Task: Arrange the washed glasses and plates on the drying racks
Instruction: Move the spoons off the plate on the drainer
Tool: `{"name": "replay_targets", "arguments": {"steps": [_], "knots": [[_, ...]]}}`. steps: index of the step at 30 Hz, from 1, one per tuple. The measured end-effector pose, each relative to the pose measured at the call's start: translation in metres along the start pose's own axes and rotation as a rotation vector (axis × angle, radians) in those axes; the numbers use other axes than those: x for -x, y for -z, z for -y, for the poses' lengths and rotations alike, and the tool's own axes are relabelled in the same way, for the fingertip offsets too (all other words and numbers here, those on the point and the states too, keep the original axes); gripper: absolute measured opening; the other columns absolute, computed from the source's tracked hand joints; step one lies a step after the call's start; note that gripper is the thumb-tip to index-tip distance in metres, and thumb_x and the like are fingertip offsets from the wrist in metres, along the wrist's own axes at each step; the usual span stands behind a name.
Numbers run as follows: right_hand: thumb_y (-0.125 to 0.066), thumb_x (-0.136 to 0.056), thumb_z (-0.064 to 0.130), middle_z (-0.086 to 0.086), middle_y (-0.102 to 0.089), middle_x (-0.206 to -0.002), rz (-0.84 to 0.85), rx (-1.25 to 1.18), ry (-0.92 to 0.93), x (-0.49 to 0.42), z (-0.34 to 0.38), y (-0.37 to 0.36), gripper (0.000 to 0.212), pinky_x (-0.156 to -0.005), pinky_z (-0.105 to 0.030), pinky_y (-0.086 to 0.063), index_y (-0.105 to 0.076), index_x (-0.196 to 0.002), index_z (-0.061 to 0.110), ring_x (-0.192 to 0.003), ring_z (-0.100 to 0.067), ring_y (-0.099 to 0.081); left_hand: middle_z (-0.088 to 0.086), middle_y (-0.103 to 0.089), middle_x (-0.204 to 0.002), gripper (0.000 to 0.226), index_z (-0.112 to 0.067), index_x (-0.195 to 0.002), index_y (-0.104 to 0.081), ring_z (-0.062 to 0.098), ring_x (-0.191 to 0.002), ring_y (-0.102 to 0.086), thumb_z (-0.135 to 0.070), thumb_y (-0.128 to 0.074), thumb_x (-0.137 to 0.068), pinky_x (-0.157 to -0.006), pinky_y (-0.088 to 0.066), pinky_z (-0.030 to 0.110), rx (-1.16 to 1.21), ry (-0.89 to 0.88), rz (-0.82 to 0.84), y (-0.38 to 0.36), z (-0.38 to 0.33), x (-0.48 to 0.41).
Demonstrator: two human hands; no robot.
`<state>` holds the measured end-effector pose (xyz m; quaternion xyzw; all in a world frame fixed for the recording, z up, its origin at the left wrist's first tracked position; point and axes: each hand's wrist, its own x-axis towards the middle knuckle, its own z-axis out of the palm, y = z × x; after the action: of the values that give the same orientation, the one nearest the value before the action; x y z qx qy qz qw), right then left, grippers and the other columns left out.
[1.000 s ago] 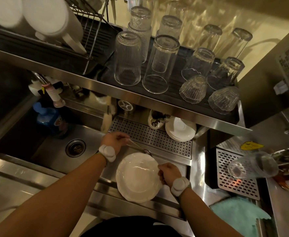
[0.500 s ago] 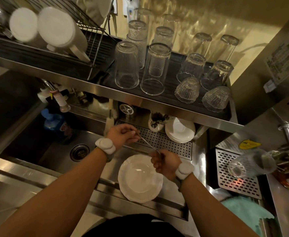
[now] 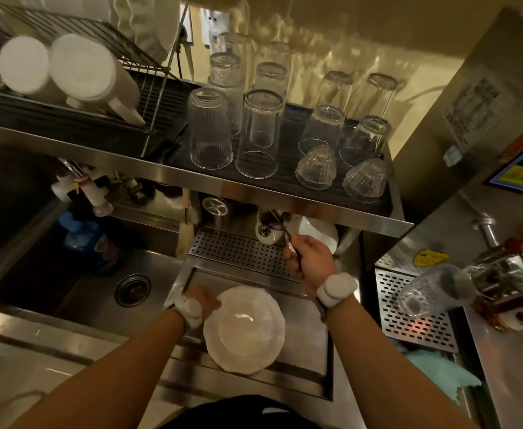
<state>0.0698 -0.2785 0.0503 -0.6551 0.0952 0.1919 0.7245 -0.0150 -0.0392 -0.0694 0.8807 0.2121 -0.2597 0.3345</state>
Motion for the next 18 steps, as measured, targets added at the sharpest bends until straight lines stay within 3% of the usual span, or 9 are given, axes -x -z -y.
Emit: {"name": "replay_targets", "arguments": {"steps": [2, 7, 13, 18], "knots": [[-0.047, -0.105, 0.017, -0.002, -0.06, -0.062, -0.04, -0.004, -0.03, -0.009, 0.002, -0.004, 0.021, -0.037, -0.019, -0.027, -0.061, -0.094, 0.006, -0.042, -0.009, -0.039, 0.007, -0.064, -0.125, 0.037, -0.01, -0.121, -0.067, 0.021, -0.115, -0.059, -0.036, -0.067, -0.095, -0.086, -0.039, 0.018, -0.007, -0.015, -0.003, -0.011, 0.007, 0.007], [-0.049, -0.101, 0.009, -0.011, -0.075, -0.078, 0.007, -0.111, -0.138, -0.031, 0.007, -0.016, 0.02, -0.042, -0.023, -0.032, -0.064, -0.102, -0.003, -0.051, -0.013, -0.049, 0.009, -0.071, -0.118, 0.035, -0.008, -0.115, -0.069, 0.022, -0.109, -0.065, -0.036, -0.066, -0.095, -0.078, -0.042, 0.02, -0.047, -0.027, -0.031, -0.016, 0.01, 0.011], [-0.043, -0.107, 0.016, -0.008, -0.074, -0.077, 0.042, -0.178, -0.201, -0.054, 0.018, -0.036, 0.023, -0.037, -0.016, -0.031, -0.063, -0.107, 0.003, -0.04, -0.006, -0.05, 0.011, -0.066, -0.131, 0.041, -0.007, -0.123, -0.066, 0.024, -0.121, -0.06, -0.039, -0.061, -0.098, -0.095, -0.043, 0.025, -0.073, -0.021, -0.041, -0.015, 0.014, 0.009], [-0.041, -0.108, 0.036, -0.011, -0.071, -0.089, 0.073, -0.045, -0.275, -0.062, 0.02, -0.054, 0.036, -0.037, -0.018, -0.036, -0.056, -0.126, 0.008, -0.052, -0.012, -0.051, 0.011, -0.059, -0.14, 0.057, 0.0, -0.142, -0.051, 0.023, -0.133, -0.052, -0.039, -0.057, -0.101, -0.106, -0.033, 0.021, -0.02, 0.02, -0.013, -0.021, 0.018, 0.009]]}}
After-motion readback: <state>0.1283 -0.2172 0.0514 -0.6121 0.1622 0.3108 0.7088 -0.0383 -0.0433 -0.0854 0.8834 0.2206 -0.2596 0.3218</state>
